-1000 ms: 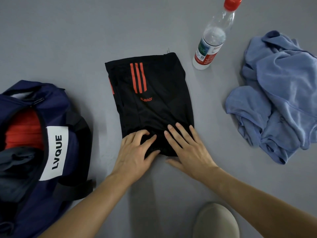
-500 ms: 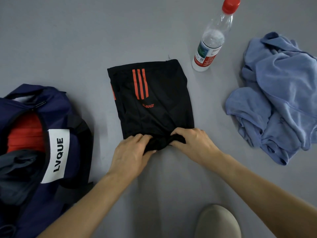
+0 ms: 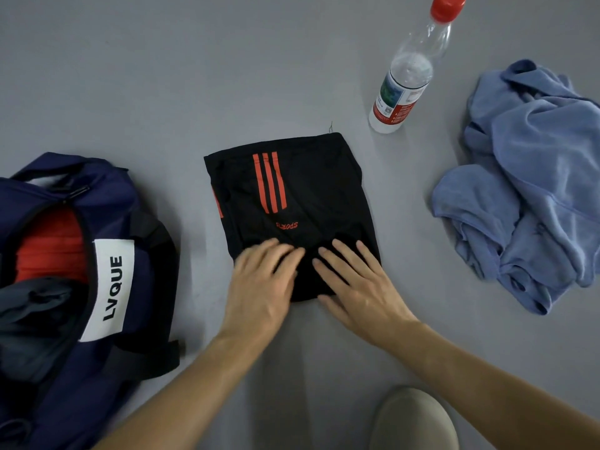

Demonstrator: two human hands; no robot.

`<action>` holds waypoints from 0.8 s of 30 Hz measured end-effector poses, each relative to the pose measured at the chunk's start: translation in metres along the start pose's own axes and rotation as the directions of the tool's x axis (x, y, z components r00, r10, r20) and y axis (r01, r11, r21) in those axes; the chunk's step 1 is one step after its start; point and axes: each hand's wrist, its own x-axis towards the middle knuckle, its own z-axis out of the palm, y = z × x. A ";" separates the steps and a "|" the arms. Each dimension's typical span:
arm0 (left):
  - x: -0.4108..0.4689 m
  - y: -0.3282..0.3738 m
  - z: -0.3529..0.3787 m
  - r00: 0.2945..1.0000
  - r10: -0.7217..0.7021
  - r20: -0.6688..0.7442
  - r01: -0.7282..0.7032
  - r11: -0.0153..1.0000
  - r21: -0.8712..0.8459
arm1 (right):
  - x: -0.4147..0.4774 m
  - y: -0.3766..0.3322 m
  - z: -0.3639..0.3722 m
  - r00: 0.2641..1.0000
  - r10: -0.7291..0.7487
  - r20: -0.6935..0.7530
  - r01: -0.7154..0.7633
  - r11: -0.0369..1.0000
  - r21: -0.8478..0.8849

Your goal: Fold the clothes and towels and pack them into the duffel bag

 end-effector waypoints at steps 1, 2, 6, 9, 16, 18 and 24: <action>-0.007 0.002 0.006 0.998 0.035 0.054 -0.034 0.999 -0.020 | -0.003 0.004 0.003 0.996 0.008 0.091 -0.005 0.999 -0.032; -0.014 0.002 0.011 0.989 0.038 0.143 -0.036 0.999 -0.017 | -0.003 0.008 0.005 0.985 0.017 0.170 -0.008 0.998 -0.055; -0.026 -0.014 0.018 0.946 0.025 0.322 -0.044 0.998 0.052 | 0.009 0.021 0.007 0.961 0.033 0.276 -0.013 0.997 -0.075; -0.020 -0.019 0.016 0.944 0.032 0.329 -0.042 0.999 0.023 | 0.013 0.024 0.006 0.957 0.035 0.287 -0.014 0.997 -0.074; -0.010 -0.022 0.006 0.958 -0.065 0.278 0.096 0.990 -0.099 | 0.014 0.023 0.001 0.981 0.059 0.184 -0.065 0.998 0.025; -0.007 -0.021 0.000 0.964 -0.106 0.245 0.148 0.976 -0.160 | 0.011 0.028 -0.001 0.991 0.089 0.098 -0.100 0.988 0.120; 0.009 -0.029 -0.027 0.894 -0.234 0.382 0.341 0.908 -0.243 | 0.033 0.026 -0.047 0.887 0.313 0.339 -0.407 0.876 0.260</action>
